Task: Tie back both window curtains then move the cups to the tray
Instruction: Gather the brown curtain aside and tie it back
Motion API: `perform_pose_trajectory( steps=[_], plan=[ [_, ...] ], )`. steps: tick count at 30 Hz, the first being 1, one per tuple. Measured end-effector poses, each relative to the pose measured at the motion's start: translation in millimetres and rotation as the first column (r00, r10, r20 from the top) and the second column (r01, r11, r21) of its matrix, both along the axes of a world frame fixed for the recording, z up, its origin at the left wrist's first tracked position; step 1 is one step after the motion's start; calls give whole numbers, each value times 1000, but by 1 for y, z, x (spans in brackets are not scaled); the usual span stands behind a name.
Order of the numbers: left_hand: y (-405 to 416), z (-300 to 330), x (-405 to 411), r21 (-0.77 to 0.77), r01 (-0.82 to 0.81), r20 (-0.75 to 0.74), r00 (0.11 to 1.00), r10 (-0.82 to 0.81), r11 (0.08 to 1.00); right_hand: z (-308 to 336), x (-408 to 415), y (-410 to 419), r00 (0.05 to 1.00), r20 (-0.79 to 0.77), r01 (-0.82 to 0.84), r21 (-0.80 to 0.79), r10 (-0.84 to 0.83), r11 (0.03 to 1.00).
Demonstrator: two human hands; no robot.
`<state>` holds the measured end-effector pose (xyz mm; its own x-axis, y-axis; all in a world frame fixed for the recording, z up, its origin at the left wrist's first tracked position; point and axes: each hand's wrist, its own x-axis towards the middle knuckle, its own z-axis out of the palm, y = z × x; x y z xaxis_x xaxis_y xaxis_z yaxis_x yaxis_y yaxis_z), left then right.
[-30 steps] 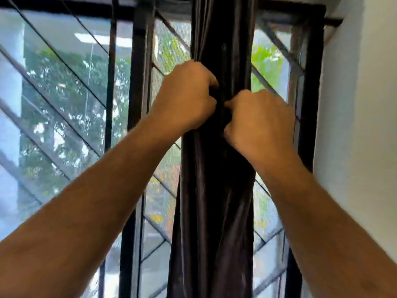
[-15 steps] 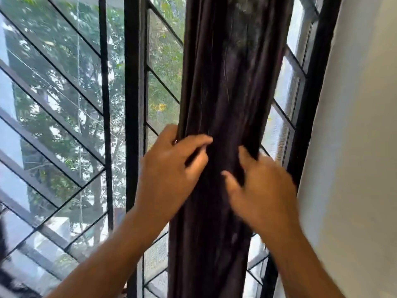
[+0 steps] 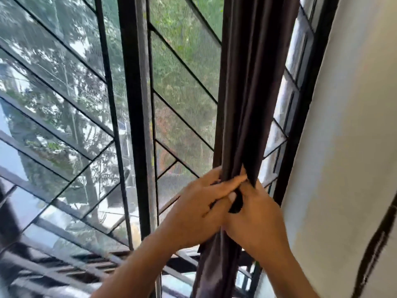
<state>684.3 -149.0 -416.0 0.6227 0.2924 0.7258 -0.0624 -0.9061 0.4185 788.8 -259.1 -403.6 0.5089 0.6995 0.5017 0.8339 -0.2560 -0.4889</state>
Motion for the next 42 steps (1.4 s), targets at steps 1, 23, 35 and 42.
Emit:
perform_pose_trajectory(
  steps=[1,23,35,42],
  plan=[
    [1,-7,-4,-53,-6,73,997,10,999,-6,2,0,1000,-18,15,59,-14,998],
    [-49,-57,-1,-457,-172,363,860,359,873,-79,0,-10,939,-218,-151,438,267,887],
    [-62,-65,-28,-529,-508,324,620,715,680,-82,26,-28,901,-434,239,504,4,830],
    [-69,-71,-21,-575,-269,315,799,513,773,-91,5,-18,1000,-10,6,497,-1,868]
  ],
)
